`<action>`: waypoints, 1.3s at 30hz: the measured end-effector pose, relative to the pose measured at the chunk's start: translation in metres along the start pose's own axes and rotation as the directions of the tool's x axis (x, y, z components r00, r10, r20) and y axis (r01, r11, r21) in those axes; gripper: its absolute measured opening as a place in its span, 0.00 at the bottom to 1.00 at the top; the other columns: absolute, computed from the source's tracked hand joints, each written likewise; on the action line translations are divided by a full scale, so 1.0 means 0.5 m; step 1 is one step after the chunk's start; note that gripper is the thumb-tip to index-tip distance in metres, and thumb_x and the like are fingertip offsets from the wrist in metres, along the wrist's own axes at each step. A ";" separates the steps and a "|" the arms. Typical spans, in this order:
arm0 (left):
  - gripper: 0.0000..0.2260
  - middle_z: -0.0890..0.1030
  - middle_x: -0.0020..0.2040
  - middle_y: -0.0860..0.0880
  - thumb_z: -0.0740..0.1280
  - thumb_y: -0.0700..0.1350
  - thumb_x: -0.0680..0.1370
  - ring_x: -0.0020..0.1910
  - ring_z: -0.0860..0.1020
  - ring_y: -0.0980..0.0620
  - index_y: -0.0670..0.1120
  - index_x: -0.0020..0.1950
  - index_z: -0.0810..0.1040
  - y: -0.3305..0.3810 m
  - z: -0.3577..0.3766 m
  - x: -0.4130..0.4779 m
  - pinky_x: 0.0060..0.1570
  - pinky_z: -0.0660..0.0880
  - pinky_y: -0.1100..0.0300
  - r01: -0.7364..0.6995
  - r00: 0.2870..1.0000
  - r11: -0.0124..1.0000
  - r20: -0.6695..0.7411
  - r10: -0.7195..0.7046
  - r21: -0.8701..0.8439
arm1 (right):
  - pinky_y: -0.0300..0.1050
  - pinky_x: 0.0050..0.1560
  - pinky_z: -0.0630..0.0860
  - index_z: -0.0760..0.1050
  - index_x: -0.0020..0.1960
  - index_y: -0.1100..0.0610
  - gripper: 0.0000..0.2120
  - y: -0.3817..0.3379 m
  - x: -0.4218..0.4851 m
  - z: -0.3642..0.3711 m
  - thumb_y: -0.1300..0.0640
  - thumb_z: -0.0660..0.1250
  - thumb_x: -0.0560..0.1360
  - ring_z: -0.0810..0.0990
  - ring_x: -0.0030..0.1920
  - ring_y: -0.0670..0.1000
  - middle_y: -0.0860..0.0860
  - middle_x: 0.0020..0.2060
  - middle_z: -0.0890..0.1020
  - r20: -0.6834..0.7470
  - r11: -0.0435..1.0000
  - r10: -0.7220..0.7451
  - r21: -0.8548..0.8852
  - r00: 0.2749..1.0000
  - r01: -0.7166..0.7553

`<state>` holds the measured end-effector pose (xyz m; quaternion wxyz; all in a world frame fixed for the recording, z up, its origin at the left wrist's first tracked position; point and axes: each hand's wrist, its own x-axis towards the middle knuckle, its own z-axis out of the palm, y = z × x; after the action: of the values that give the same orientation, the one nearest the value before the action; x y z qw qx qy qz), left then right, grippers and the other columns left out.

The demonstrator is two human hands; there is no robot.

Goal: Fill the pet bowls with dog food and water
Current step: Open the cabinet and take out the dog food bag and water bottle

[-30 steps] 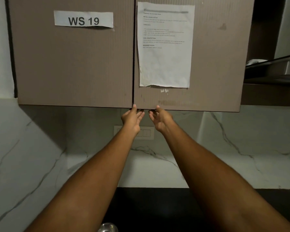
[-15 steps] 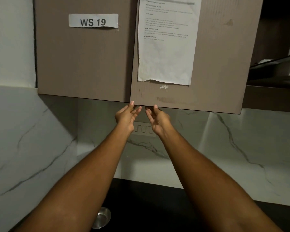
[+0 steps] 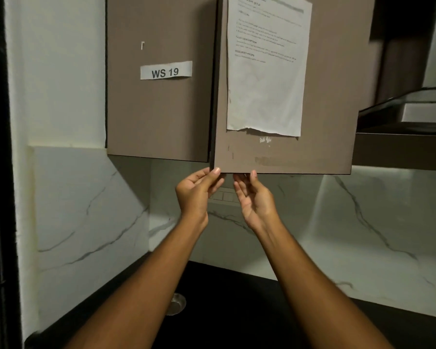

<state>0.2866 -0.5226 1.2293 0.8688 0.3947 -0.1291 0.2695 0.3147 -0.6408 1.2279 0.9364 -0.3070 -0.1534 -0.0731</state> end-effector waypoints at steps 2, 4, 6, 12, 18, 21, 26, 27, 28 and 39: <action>0.09 0.85 0.40 0.43 0.75 0.34 0.70 0.40 0.85 0.48 0.36 0.49 0.80 0.014 0.013 -0.050 0.42 0.82 0.60 -0.018 0.999 0.999 0.034 0.017 0.026 | 0.42 0.48 0.82 0.78 0.49 0.63 0.09 -0.021 -0.044 0.001 0.57 0.63 0.80 0.85 0.43 0.50 0.56 0.41 0.85 0.009 0.999 -0.005 0.033 1.000 0.005; 0.07 0.86 0.39 0.44 0.75 0.34 0.70 0.41 0.85 0.47 0.40 0.46 0.81 0.029 0.026 -0.100 0.44 0.82 0.59 -0.054 0.993 0.996 0.109 0.047 0.069 | 0.42 0.50 0.81 0.78 0.48 0.62 0.11 -0.049 -0.097 0.001 0.56 0.62 0.81 0.85 0.44 0.50 0.55 0.40 0.86 0.013 0.995 -0.029 0.092 0.999 0.027; 0.07 0.86 0.39 0.45 0.76 0.35 0.69 0.41 0.85 0.50 0.43 0.44 0.82 0.034 0.044 -0.144 0.44 0.81 0.58 -0.140 0.976 0.979 0.186 0.111 0.147 | 0.43 0.51 0.81 0.78 0.49 0.62 0.11 -0.079 -0.141 -0.003 0.55 0.62 0.80 0.85 0.46 0.51 0.55 0.41 0.85 0.016 0.988 -0.043 0.151 0.999 0.040; 0.10 0.84 0.39 0.50 0.78 0.37 0.67 0.38 0.83 0.58 0.44 0.44 0.81 0.039 0.125 -0.260 0.41 0.79 0.65 -0.295 0.909 0.935 0.359 0.211 0.197 | 0.42 0.45 0.83 0.77 0.48 0.62 0.10 -0.178 -0.229 -0.029 0.55 0.65 0.79 0.86 0.40 0.51 0.56 0.40 0.84 -0.062 0.987 -0.026 0.154 0.998 0.035; 0.11 0.84 0.42 0.44 0.77 0.36 0.68 0.43 0.84 0.48 0.42 0.47 0.81 0.054 0.212 -0.336 0.48 0.82 0.46 -0.226 0.872 0.955 0.477 0.111 0.191 | 0.39 0.31 0.81 0.76 0.54 0.63 0.16 -0.287 -0.289 -0.056 0.50 0.63 0.78 0.84 0.39 0.51 0.57 0.43 0.83 -0.093 0.997 0.035 0.069 0.995 -0.029; 0.10 0.84 0.44 0.43 0.76 0.37 0.70 0.45 0.84 0.47 0.42 0.49 0.80 0.061 0.260 -0.363 0.49 0.82 0.48 -0.292 0.854 0.919 0.505 0.126 0.264 | 0.40 0.37 0.82 0.77 0.52 0.60 0.15 -0.335 -0.303 -0.074 0.48 0.65 0.75 0.82 0.40 0.49 0.54 0.43 0.82 -0.109 0.999 0.023 0.037 0.994 -0.019; 0.10 0.84 0.45 0.44 0.75 0.39 0.71 0.46 0.83 0.49 0.41 0.50 0.81 0.039 0.327 -0.411 0.49 0.82 0.54 -0.293 0.862 0.900 0.497 0.104 0.321 | 0.41 0.44 0.81 0.78 0.46 0.60 0.13 -0.408 -0.320 -0.106 0.49 0.67 0.75 0.80 0.37 0.49 0.53 0.40 0.80 -0.127 1.000 0.019 0.008 0.992 -0.018; 0.09 0.84 0.45 0.43 0.75 0.39 0.71 0.46 0.83 0.48 0.40 0.50 0.81 0.035 0.332 -0.417 0.49 0.82 0.56 -0.293 0.862 0.903 0.495 0.106 0.316 | 0.41 0.43 0.81 0.78 0.46 0.60 0.14 -0.417 -0.324 -0.110 0.48 0.66 0.76 0.80 0.37 0.49 0.53 0.40 0.80 -0.121 1.000 0.029 -0.004 0.992 -0.030; 0.09 0.84 0.45 0.43 0.75 0.38 0.71 0.46 0.84 0.48 0.40 0.50 0.81 0.027 0.341 -0.430 0.48 0.82 0.56 -0.286 0.865 0.906 0.490 0.105 0.311 | 0.42 0.44 0.82 0.78 0.45 0.60 0.15 -0.431 -0.331 -0.120 0.48 0.65 0.77 0.81 0.37 0.50 0.53 0.40 0.80 -0.123 0.999 0.040 -0.006 0.992 -0.041; 0.04 0.84 0.44 0.44 0.70 0.39 0.76 0.45 0.84 0.47 0.42 0.50 0.81 -0.044 0.304 -0.435 0.44 0.83 0.52 -0.291 0.894 0.854 0.439 0.083 0.430 | 0.52 0.67 0.71 0.78 0.45 0.60 0.27 -0.427 -0.357 -0.155 0.38 0.55 0.79 0.80 0.50 0.57 0.59 0.46 0.80 -0.109 0.997 0.083 0.013 0.991 -0.082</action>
<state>0.1187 -0.7290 1.2205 0.6645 0.6320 -0.2730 0.2905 0.1159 -0.8504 1.2270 0.9470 -0.3044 -0.0894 -0.0505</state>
